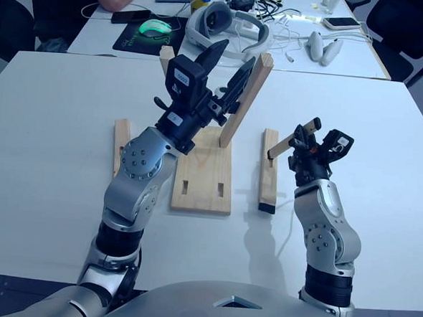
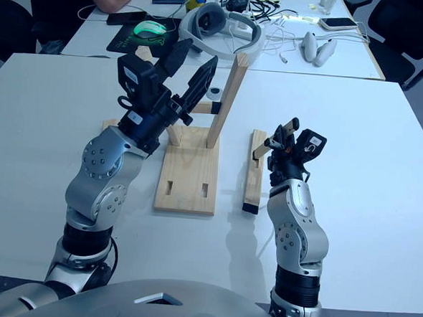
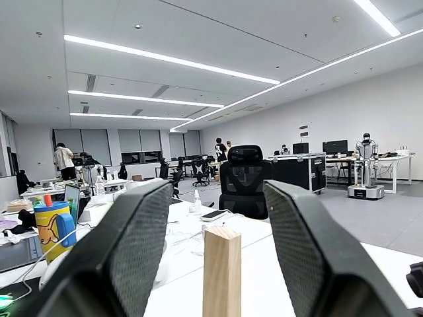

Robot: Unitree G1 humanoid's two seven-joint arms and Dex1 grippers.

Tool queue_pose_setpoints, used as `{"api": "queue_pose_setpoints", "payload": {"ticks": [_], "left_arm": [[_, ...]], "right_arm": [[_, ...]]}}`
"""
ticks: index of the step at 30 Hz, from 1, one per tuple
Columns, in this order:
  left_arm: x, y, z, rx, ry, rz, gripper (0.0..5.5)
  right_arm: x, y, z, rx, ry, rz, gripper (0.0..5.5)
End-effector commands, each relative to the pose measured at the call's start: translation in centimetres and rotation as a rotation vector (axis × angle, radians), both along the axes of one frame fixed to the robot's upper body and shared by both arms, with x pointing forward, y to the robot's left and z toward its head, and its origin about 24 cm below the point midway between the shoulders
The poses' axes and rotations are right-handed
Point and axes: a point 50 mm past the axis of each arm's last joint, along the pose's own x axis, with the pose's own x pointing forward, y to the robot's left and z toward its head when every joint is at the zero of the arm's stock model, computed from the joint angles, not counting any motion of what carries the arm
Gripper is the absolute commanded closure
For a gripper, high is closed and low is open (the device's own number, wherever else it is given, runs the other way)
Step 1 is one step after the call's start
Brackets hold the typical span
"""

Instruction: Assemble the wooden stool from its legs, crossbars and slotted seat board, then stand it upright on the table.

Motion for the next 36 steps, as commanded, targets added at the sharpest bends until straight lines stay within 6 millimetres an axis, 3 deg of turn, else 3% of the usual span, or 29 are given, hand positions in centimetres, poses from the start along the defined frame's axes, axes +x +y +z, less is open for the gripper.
{"api": "queue_pose_setpoints", "payload": {"ticks": [1,6,19,28,36], "left_arm": [[0.1,0.0,0.1,0.007,-0.008,-0.003,2.97],[0.1,0.0,0.1,0.015,-0.004,-0.01,2.97],[0.3,0.0,0.3,0.015,-0.006,-0.016,2.97],[0.3,0.0,0.3,0.023,-0.004,-0.017,2.97],[0.2,-0.2,0.3,0.022,0.0,-0.029,2.97]], "right_arm": [[-0.4,-0.2,-1.0,0.015,0.039,-0.017,5.08],[-0.3,0.2,-1.8,0.034,0.069,-0.009,5.08],[-0.3,0.0,-0.8,-0.013,0.029,-0.037,5.08],[-0.7,0.3,-1.8,-0.021,0.081,-0.025,5.08],[0.4,0.8,-2.0,-0.056,0.067,-0.006,5.08]]}}
